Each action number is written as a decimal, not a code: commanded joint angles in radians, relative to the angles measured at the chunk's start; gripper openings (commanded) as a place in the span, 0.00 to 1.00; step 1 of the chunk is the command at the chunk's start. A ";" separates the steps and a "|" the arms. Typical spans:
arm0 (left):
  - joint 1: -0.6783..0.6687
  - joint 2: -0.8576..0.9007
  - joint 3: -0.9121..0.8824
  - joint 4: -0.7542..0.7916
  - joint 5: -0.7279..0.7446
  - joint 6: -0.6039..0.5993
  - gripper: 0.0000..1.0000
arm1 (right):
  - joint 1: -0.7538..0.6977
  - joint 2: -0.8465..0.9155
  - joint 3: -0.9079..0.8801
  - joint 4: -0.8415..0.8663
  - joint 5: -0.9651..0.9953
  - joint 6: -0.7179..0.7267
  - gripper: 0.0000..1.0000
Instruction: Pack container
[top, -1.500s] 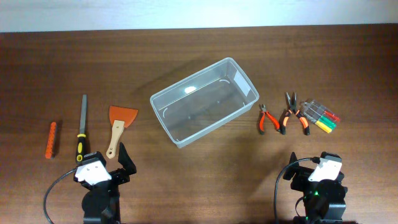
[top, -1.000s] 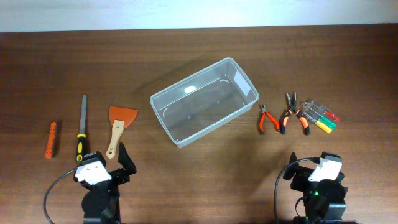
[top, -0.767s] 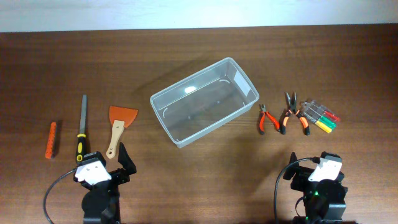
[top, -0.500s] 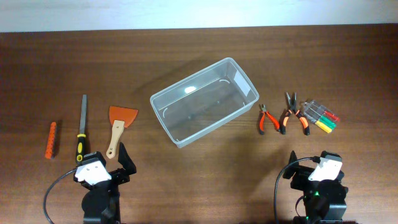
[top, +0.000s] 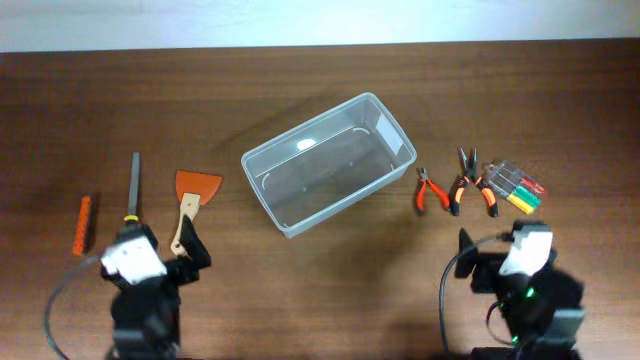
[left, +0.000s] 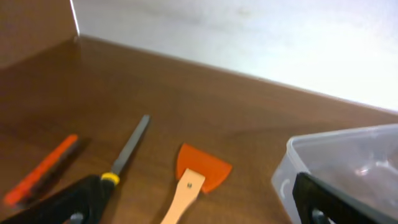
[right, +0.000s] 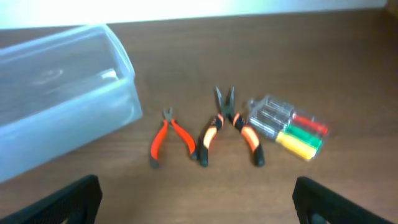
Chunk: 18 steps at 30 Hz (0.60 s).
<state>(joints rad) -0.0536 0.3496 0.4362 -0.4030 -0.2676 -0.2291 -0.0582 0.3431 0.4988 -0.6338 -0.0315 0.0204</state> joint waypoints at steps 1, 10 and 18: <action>0.005 0.232 0.219 -0.088 -0.009 -0.005 0.99 | -0.007 0.213 0.219 -0.082 -0.017 -0.043 0.98; 0.004 0.865 0.924 -0.519 0.132 -0.005 0.99 | -0.007 0.834 0.885 -0.499 -0.121 -0.039 0.98; 0.002 1.045 1.020 -0.486 0.553 -0.006 0.99 | -0.006 1.130 1.049 -0.441 -0.631 -0.036 1.00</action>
<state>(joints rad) -0.0521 1.3567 1.4384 -0.8932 0.0753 -0.2291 -0.0586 1.4151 1.5246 -1.1023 -0.4084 -0.0078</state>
